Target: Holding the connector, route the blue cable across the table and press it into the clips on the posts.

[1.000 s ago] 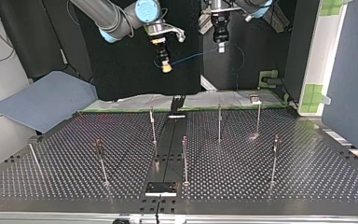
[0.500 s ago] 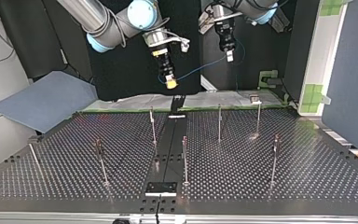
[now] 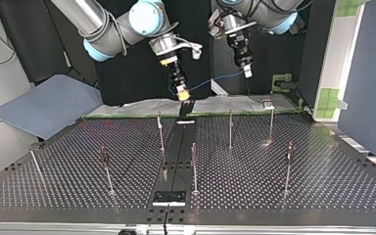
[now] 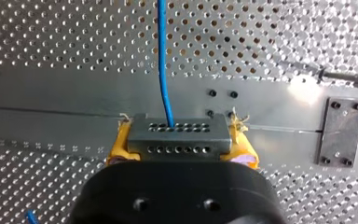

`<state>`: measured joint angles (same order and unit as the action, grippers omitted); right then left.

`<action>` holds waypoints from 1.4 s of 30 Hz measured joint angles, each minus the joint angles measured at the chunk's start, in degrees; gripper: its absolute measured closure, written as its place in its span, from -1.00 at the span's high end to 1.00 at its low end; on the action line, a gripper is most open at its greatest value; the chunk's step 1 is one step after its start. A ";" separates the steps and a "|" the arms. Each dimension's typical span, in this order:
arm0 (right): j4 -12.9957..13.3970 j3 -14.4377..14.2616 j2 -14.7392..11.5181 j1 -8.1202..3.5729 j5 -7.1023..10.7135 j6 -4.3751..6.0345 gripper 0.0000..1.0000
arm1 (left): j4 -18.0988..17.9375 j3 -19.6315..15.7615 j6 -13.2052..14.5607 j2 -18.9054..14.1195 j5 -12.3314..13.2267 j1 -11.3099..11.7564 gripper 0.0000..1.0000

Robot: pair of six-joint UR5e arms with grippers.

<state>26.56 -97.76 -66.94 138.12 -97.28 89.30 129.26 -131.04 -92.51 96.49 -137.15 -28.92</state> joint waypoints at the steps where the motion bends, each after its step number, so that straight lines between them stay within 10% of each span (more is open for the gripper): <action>1: -0.29 0.29 0.00 0.01 0.12 0.00 -1.00 | 0.47 0.14 -0.06 -0.46 0.00 0.12 -1.00; 15: -6.14 7.25 0.04 1.97 2.61 0.40 -1.00 | 7.82 3.50 0.15 -7.82 1.00 2.89 -1.00; 33: -13.56 16.93 0.26 3.34 3.12 3.10 -1.00 | 11.72 4.75 -1.35 -17.53 9.92 12.40 -1.00; 42: -16.51 21.93 2.65 3.76 3.19 3.65 -1.00 | 13.47 7.87 -1.08 -17.32 12.13 15.33 -1.00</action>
<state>10.06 -75.83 -64.29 141.88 -94.09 92.95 142.73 -123.17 -93.58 79.17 -125.02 -13.59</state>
